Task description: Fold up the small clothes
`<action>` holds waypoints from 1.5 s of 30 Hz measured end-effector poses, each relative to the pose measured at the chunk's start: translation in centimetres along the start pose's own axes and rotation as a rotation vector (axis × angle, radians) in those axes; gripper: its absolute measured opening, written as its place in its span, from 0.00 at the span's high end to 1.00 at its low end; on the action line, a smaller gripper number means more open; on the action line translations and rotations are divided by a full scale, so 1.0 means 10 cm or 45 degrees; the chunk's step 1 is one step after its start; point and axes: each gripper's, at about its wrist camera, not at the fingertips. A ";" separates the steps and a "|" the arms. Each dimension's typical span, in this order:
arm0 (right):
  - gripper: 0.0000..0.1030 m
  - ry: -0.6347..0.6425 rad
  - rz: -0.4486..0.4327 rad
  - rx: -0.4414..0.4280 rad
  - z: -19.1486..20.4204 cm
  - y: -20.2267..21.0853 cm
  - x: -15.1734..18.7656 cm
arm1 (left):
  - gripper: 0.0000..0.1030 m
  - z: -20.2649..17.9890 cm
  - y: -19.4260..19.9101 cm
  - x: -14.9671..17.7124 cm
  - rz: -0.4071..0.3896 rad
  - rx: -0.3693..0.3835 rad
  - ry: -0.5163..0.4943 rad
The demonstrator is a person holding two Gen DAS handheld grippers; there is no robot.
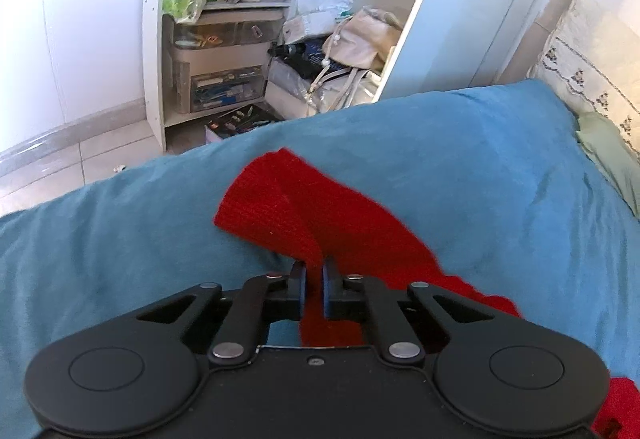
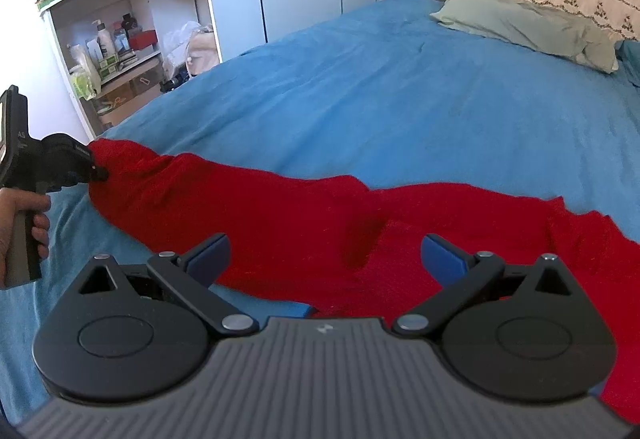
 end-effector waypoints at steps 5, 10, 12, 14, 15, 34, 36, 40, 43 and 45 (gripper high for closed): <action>0.00 -0.013 -0.027 0.038 -0.20 0.14 -0.02 | 0.93 -0.42 0.29 -0.08 -0.052 0.068 -0.121; 0.00 -0.053 -0.066 0.095 -0.53 0.31 -0.06 | 0.93 -1.12 0.71 -0.09 -0.119 0.204 -0.307; 0.00 -0.093 -0.076 0.125 -0.70 0.40 -0.08 | 0.93 -1.47 0.88 -0.04 -0.142 0.291 -0.371; 0.00 -0.148 -0.092 0.154 -0.91 0.51 -0.08 | 0.93 -1.85 1.06 0.09 -0.168 0.398 -0.431; 0.00 -0.179 -0.099 0.164 -1.02 0.56 -0.07 | 0.93 -2.06 1.14 0.18 -0.171 0.452 -0.465; 0.00 -0.414 0.027 0.443 -2.92 0.98 1.02 | 0.93 -3.83 0.49 2.87 0.394 0.782 -0.895; 0.00 -0.446 0.054 0.446 -3.00 0.98 1.17 | 0.92 -3.83 0.42 2.94 0.422 0.754 -0.917; 0.00 -0.483 0.092 0.437 -3.07 0.98 1.28 | 0.50 -3.83 0.41 2.85 0.449 0.770 -0.910; 0.00 -0.477 0.093 0.424 -3.06 0.98 1.23 | 0.13 -3.75 0.60 2.76 0.366 0.775 -0.903; 0.00 -0.461 0.090 0.410 -3.03 0.98 1.16 | 0.10 -3.65 0.75 2.60 0.298 0.750 -0.917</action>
Point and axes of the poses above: each gripper's, at about its wrist camera, not at the fingertips, and y roughly against the way its jaws point, z to its left, x to its underside, and after that the axes turned 12 degrees about x, right-handed
